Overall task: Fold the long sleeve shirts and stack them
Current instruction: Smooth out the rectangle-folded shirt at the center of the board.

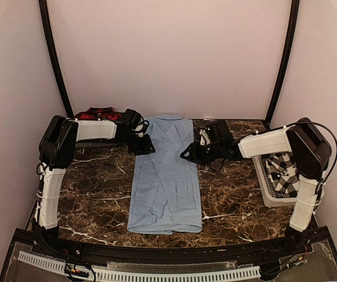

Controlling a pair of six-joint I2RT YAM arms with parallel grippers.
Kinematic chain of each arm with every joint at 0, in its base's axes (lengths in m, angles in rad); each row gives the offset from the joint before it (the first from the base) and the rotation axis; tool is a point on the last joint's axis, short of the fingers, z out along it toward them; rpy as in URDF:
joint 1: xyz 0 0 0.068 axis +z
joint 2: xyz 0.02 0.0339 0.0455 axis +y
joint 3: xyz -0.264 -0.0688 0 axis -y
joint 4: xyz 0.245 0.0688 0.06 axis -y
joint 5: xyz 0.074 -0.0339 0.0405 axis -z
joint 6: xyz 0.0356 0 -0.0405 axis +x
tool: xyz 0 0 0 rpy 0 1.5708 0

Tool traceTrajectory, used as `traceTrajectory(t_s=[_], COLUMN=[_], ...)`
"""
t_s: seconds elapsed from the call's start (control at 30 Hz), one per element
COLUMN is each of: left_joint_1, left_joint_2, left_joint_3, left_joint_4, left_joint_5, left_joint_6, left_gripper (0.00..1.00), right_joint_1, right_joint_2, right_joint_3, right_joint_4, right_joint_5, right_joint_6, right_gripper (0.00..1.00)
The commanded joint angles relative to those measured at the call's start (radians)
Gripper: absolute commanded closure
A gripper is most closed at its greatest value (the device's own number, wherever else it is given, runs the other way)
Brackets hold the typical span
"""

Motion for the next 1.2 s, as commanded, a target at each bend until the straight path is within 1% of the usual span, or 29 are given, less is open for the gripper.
traceTrajectory(t_s=[0.0, 0.17, 0.23, 0.37, 0.47, 0.6, 0.7, 0.83, 0.9, 0.97, 1.17], left_joint_1=[0.004, 0.004, 0.004, 0.003, 0.003, 0.002, 0.000, -0.008, -0.018, -0.031, -0.061], left_joint_2=[-0.048, -0.064, -0.094, -0.194, -0.309, -0.460, -0.581, -0.699, -0.749, -0.793, -0.879], left_joint_3=[-0.034, -0.025, -0.032, -0.118, -0.240, -0.426, -0.582, -0.734, -0.790, -0.828, -0.924], left_joint_4=[0.027, -0.019, -0.023, 0.005, 0.024, 0.062, 0.071, 0.061, 0.045, 0.013, -0.071], left_joint_5=[-0.033, -0.040, -0.036, 0.029, 0.045, 0.074, 0.084, 0.107, 0.111, 0.097, 0.088], left_joint_6=[0.018, 0.036, 0.037, 0.012, -0.015, -0.075, -0.104, -0.137, -0.151, -0.157, -0.177], left_gripper=[0.66, 0.66, 0.66, 0.65, 0.64, 0.63, 0.63, 0.63, 0.63, 0.63, 0.62], right_joint_1=[-0.003, 0.013, 0.032, 0.091, 0.151, 0.226, 0.266, 0.311, 0.329, 0.343, 0.383], right_joint_2=[-0.094, -0.185, -0.220, -0.284, -0.324, -0.374, -0.401, -0.433, -0.446, -0.464, -0.535], right_joint_3=[-0.075, -0.163, -0.200, -0.273, -0.309, -0.382, -0.421, -0.473, -0.499, -0.521, -0.571], right_joint_4=[0.007, -0.014, -0.034, -0.067, -0.109, -0.112, -0.146, -0.146, -0.142, -0.144, -0.163], right_joint_5=[0.020, 0.028, 0.037, 0.043, 0.061, 0.073, 0.075, 0.062, 0.048, 0.044, 0.049], right_joint_6=[-0.015, -0.024, -0.032, -0.035, -0.036, 0.003, 0.033, 0.080, 0.105, 0.125, 0.169], right_gripper=[0.65, 0.64, 0.64, 0.64, 0.64, 0.64, 0.64, 0.63, 0.63, 0.60, 0.48])
